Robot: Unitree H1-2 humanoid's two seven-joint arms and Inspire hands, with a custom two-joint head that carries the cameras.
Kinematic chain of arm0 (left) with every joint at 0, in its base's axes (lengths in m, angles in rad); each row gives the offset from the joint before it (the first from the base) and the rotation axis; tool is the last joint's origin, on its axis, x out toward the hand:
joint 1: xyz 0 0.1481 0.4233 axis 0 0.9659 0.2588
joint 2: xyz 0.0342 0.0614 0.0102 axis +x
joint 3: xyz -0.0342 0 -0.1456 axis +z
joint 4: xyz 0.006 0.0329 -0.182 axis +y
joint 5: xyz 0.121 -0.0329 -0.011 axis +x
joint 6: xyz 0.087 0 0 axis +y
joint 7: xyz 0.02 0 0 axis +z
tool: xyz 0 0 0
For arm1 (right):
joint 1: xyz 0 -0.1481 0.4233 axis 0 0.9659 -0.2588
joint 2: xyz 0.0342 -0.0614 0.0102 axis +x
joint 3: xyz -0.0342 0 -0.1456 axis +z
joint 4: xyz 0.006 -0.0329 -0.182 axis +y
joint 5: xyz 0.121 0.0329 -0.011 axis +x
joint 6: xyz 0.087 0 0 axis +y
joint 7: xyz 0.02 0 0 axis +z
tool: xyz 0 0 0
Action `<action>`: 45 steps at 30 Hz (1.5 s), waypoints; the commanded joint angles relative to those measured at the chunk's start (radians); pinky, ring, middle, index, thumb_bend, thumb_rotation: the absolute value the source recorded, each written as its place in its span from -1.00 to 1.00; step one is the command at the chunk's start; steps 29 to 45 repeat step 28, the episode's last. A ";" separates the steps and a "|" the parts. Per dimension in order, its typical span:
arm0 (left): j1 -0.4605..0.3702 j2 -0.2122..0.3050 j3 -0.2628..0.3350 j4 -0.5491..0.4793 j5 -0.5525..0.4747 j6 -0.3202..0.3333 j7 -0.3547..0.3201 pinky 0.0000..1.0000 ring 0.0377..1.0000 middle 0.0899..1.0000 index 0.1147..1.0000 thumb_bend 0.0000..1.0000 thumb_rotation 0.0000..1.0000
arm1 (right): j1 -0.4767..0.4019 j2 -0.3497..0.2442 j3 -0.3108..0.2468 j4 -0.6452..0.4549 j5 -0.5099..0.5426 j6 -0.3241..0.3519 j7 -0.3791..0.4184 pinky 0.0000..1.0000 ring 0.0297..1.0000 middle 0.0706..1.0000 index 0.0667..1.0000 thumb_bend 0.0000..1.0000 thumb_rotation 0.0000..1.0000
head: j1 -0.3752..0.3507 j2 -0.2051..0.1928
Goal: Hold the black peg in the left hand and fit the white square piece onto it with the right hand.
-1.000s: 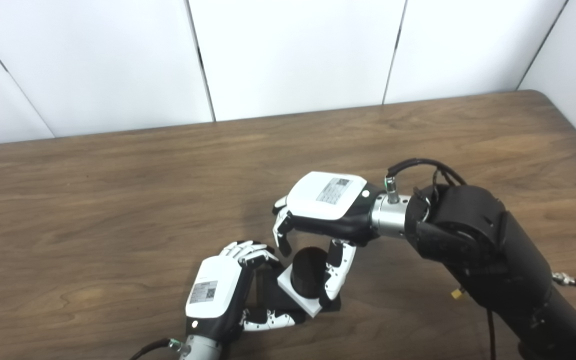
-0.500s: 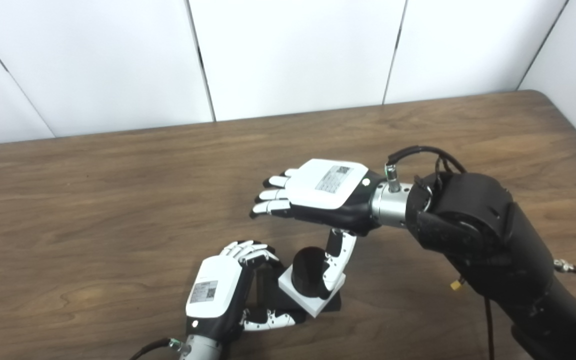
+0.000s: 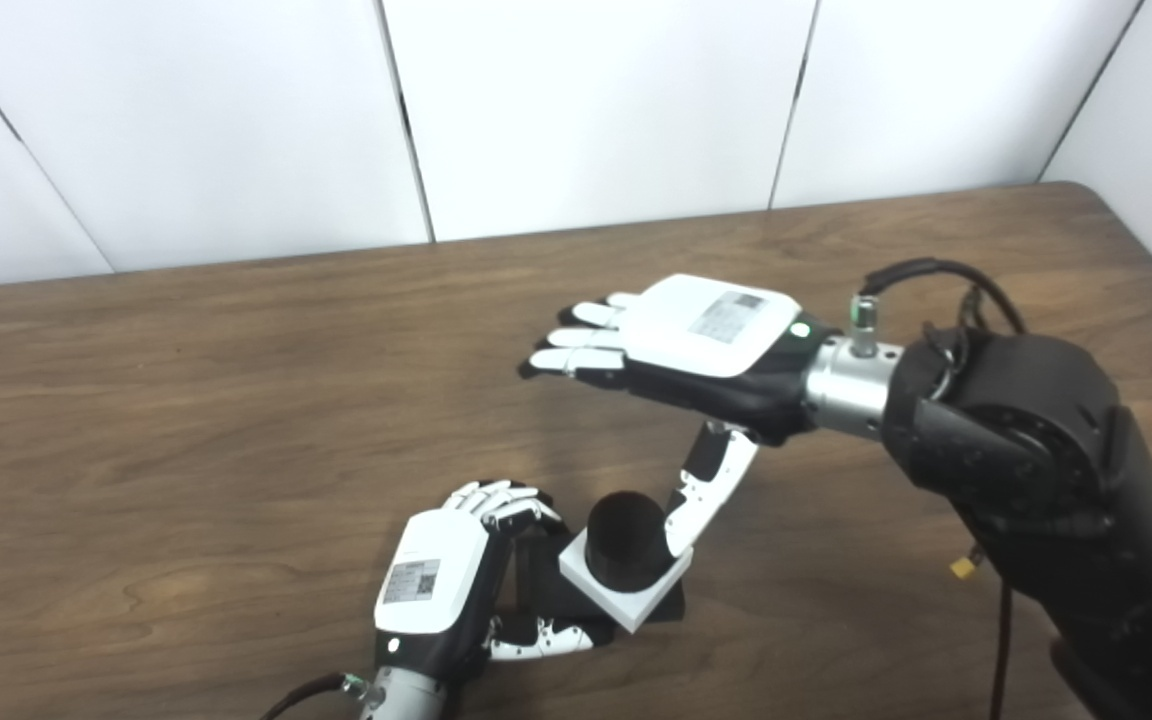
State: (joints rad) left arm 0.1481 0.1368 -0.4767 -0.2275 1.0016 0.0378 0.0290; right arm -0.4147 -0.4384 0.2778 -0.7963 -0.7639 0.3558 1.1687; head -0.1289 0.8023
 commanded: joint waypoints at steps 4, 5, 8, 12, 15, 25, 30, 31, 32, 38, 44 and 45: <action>0.004 0.025 -0.001 -0.046 0.047 0.077 -0.164 0.67 0.62 0.55 0.49 0.82 -0.23 | 0.054 -0.029 -0.066 -0.045 0.009 0.062 -0.030 0.90 1.00 0.89 0.84 1.00 0.18 | -0.003 0.002; -0.003 0.037 -0.002 -0.072 0.047 0.093 -0.226 0.72 0.68 0.62 0.60 0.91 -0.20 | 0.070 -0.034 -0.078 -0.047 0.012 0.063 -0.039 0.89 1.00 0.90 0.84 1.00 0.19 | -0.005 0.001; -0.017 0.064 0.011 -0.149 0.016 0.139 -0.393 0.87 0.87 0.84 0.88 0.99 -0.21 | 0.109 -0.047 -0.107 -0.048 0.018 0.059 -0.061 0.88 1.00 0.90 0.84 1.00 0.19 | -0.006 0.000; -0.026 0.084 0.041 -0.225 -0.024 0.169 -0.501 0.89 0.99 0.99 1.00 1.00 -0.28 | 0.141 -0.055 -0.130 -0.042 0.025 0.046 -0.084 0.88 1.00 0.89 0.84 1.00 0.15 | -0.007 0.001; -0.037 0.096 0.071 -0.280 -0.049 0.196 -0.572 0.94 1.00 1.00 1.00 1.00 -0.28 | 0.159 -0.063 -0.144 -0.030 0.042 0.033 -0.113 0.88 1.00 0.89 0.84 1.00 0.19 | 0.000 0.003; -0.062 0.167 0.213 -0.402 -0.198 0.215 -0.656 0.93 1.00 1.00 1.00 1.00 -0.09 | 0.202 -0.089 -0.172 0.025 0.067 0.010 -0.222 0.86 1.00 0.87 0.84 0.79 0.52 | 0.016 -0.005; -0.034 0.161 0.281 -0.397 -0.258 0.179 -0.563 0.93 0.99 1.00 1.00 1.00 0.01 | 0.231 -0.081 -0.196 0.054 0.091 0.005 -0.282 0.82 1.00 0.86 0.84 0.72 0.61 | 0.012 -0.009; -0.034 0.161 0.281 -0.397 -0.258 0.179 -0.563 0.93 0.99 1.00 1.00 1.00 0.01 | 0.231 -0.081 -0.196 0.054 0.091 0.005 -0.282 0.82 1.00 0.86 0.84 0.72 0.61 | 0.012 -0.009; -0.034 0.161 0.281 -0.397 -0.258 0.179 -0.563 0.93 0.99 1.00 1.00 1.00 0.01 | 0.231 -0.081 -0.196 0.054 0.091 0.005 -0.282 0.82 1.00 0.86 0.84 0.72 0.61 | 0.012 -0.009; -0.034 0.161 0.281 -0.397 -0.258 0.179 -0.563 0.93 0.99 1.00 1.00 1.00 0.01 | 0.231 -0.081 -0.196 0.054 0.091 0.005 -0.282 0.82 1.00 0.86 0.84 0.72 0.61 | 0.012 -0.009; -0.034 0.161 0.281 -0.397 -0.258 0.179 -0.563 0.93 0.99 1.00 1.00 1.00 0.01 | 0.231 -0.081 -0.196 0.054 0.091 0.005 -0.282 0.82 1.00 0.86 0.84 0.72 0.61 | 0.012 -0.009; -0.034 0.161 0.281 -0.397 -0.258 0.179 -0.563 0.93 0.99 1.00 1.00 1.00 0.01 | 0.231 -0.081 -0.196 0.054 0.091 0.005 -0.282 0.82 1.00 0.86 0.84 0.72 0.61 | 0.012 -0.009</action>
